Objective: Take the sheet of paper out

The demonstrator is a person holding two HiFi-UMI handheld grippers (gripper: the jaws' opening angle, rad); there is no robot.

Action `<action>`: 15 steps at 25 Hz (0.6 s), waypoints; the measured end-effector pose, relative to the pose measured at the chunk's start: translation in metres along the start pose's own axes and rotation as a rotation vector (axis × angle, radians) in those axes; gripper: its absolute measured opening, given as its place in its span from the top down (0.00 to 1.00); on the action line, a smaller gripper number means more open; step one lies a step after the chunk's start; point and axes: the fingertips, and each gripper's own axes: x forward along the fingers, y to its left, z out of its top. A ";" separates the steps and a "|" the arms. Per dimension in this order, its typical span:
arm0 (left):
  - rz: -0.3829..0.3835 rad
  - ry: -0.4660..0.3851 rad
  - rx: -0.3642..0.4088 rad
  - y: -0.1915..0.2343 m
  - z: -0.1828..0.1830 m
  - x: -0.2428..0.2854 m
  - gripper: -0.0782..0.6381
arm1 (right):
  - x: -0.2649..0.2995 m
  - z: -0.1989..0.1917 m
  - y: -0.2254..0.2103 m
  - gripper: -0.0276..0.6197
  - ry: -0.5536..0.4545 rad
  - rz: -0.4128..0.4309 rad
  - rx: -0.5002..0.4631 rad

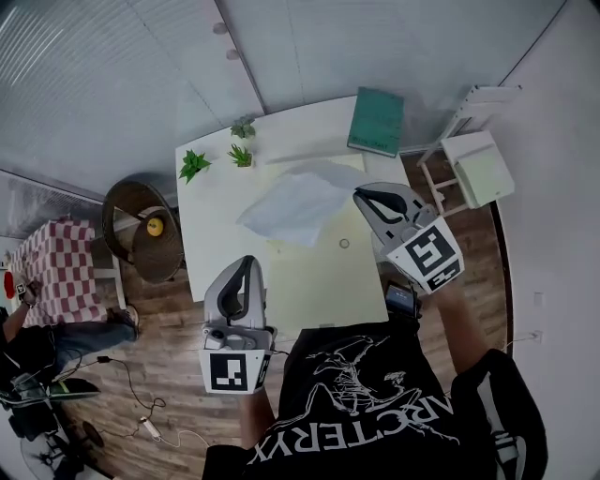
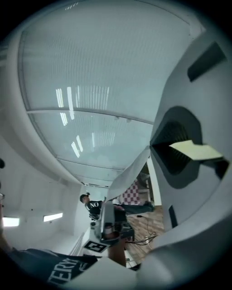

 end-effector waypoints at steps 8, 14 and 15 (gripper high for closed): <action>0.015 -0.065 0.018 0.008 0.022 0.005 0.87 | -0.059 0.054 -0.025 0.94 -0.186 -0.170 -0.014; 0.051 -0.066 0.035 0.018 0.025 0.003 0.87 | -0.083 0.073 -0.036 0.94 -0.267 -0.253 -0.031; 0.057 -0.070 0.037 0.020 0.026 0.003 0.87 | -0.085 0.075 -0.037 0.94 -0.276 -0.263 -0.034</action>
